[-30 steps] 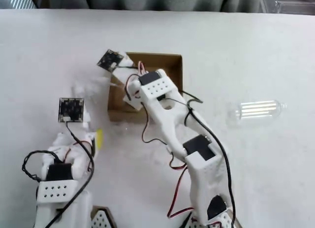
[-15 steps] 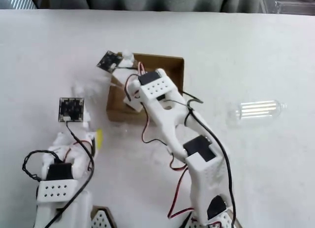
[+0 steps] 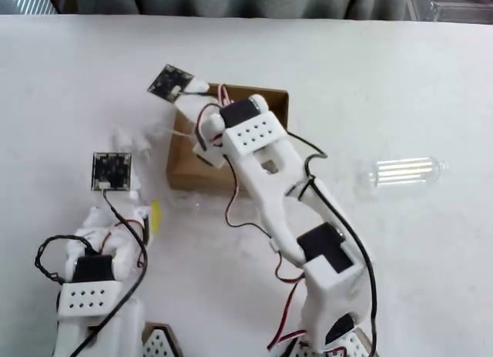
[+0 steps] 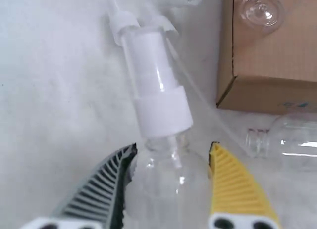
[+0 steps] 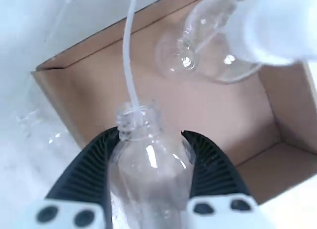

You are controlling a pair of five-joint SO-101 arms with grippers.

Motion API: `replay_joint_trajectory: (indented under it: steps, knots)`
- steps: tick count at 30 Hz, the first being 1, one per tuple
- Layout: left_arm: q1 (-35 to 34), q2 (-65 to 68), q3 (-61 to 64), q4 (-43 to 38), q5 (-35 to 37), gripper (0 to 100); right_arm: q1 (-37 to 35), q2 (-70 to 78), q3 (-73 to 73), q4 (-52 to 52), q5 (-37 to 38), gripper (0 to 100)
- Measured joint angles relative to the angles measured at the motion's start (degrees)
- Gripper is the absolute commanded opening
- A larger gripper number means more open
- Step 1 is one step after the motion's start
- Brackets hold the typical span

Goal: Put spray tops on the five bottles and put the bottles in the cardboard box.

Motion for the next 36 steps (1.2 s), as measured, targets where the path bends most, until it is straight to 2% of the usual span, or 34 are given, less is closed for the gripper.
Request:
replay_joint_trajectory:
  steps: [6,14,19,23,29,34,36]
  knots:
    - [0.0,0.0,0.0,0.0,0.0,2,-2.2,-7.7,0.0,6.2,-0.6,1.6]
    - [0.0,0.0,0.0,0.0,0.0,2,-5.8,-15.0,0.0,19.6,-4.1,1.6]
    - [0.0,0.0,0.0,0.0,0.0,2,-5.9,-20.4,1.7,25.7,-4.1,1.6]
    - [0.0,0.0,0.0,0.0,0.0,2,-6.0,-28.6,11.3,25.0,-4.1,1.6]
    - [0.0,0.0,0.0,0.0,0.0,2,-5.4,-40.7,29.8,16.7,-4.1,1.8]
    - [0.0,0.0,0.0,0.0,0.0,2,-4.5,-45.5,43.3,10.2,-4.2,2.3]
    - [0.0,0.0,0.0,0.0,0.0,2,-4.7,-46.5,46.8,8.4,-3.8,5.7]
